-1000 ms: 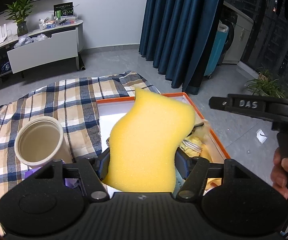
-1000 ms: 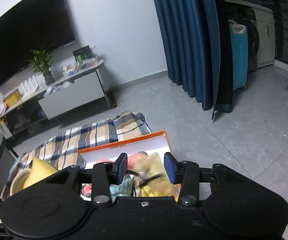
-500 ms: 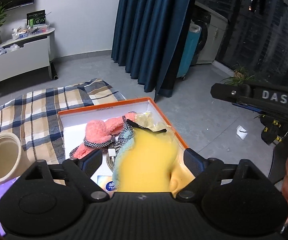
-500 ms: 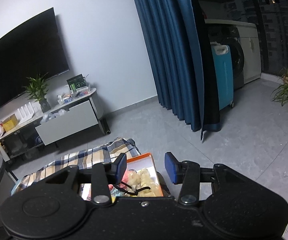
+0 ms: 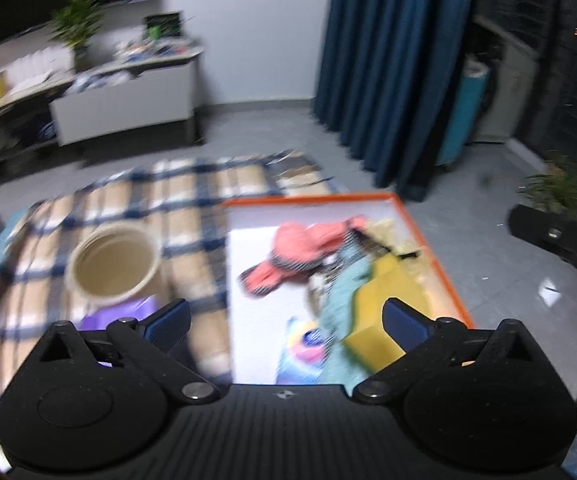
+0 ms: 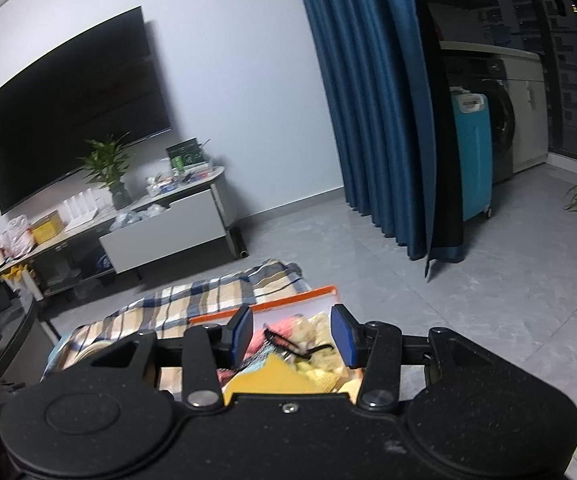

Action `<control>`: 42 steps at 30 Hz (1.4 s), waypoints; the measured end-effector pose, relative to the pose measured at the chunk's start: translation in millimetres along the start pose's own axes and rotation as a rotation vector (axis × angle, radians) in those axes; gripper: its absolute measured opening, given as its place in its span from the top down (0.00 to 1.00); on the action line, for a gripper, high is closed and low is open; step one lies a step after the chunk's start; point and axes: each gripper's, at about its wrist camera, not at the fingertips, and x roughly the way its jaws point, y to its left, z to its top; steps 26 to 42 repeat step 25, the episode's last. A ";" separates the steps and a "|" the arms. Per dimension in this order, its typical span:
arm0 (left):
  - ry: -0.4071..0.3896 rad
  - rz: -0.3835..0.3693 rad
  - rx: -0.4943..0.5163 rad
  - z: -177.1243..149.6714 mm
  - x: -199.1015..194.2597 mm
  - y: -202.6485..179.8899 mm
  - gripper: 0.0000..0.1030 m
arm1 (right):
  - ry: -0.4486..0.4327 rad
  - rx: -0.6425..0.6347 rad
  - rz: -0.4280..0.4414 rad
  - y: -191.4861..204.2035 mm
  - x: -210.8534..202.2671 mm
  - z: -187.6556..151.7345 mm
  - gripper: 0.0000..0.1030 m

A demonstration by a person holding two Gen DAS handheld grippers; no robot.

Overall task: Organize soft objects
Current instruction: 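Lift both open tools away from the box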

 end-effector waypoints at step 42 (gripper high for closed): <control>0.056 0.043 -0.039 -20.3 -13.7 5.1 0.00 | 0.041 -0.050 0.035 17.6 -15.8 -15.4 0.43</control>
